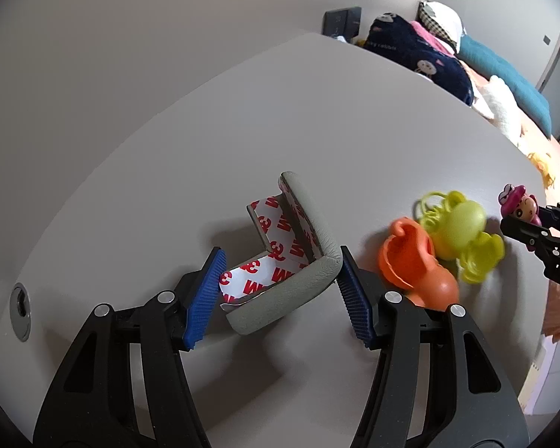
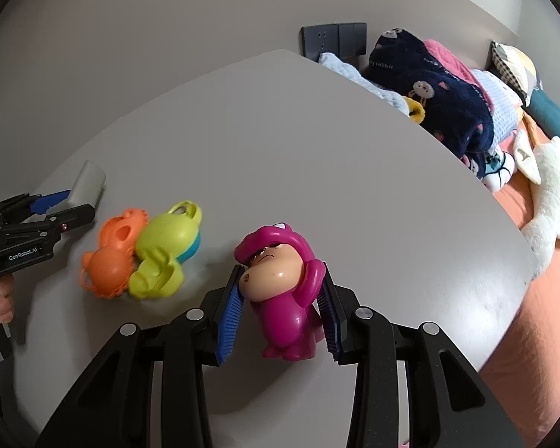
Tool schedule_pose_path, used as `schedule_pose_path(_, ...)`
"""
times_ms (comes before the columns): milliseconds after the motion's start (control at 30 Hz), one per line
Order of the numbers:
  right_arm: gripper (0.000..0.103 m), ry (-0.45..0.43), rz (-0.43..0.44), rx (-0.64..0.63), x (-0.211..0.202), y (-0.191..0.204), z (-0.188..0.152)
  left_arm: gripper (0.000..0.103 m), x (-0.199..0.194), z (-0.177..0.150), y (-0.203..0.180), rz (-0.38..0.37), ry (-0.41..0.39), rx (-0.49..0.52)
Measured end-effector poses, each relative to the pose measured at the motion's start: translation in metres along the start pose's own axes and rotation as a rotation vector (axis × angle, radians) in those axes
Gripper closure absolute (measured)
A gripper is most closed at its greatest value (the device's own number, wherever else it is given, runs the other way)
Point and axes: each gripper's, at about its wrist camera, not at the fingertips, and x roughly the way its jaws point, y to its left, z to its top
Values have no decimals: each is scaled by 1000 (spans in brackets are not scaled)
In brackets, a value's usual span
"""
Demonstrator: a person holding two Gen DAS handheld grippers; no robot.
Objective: Collect trash
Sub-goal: 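Grasp the grey card holder with the left tool while the right tool grasps the pink doll, then carry the card holder and pink doll over the black bin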
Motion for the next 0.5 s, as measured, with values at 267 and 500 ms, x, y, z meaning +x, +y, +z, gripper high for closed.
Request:
schedule_pose_path(267,63,-33,-6,10,-33,-1,-21,44,-24,-11,-21,-22,-22,26)
schedule_pose_path(500,63,-46,-11,20,-57,-3,-46,44,-44,-25,-46,-41,-35,65)
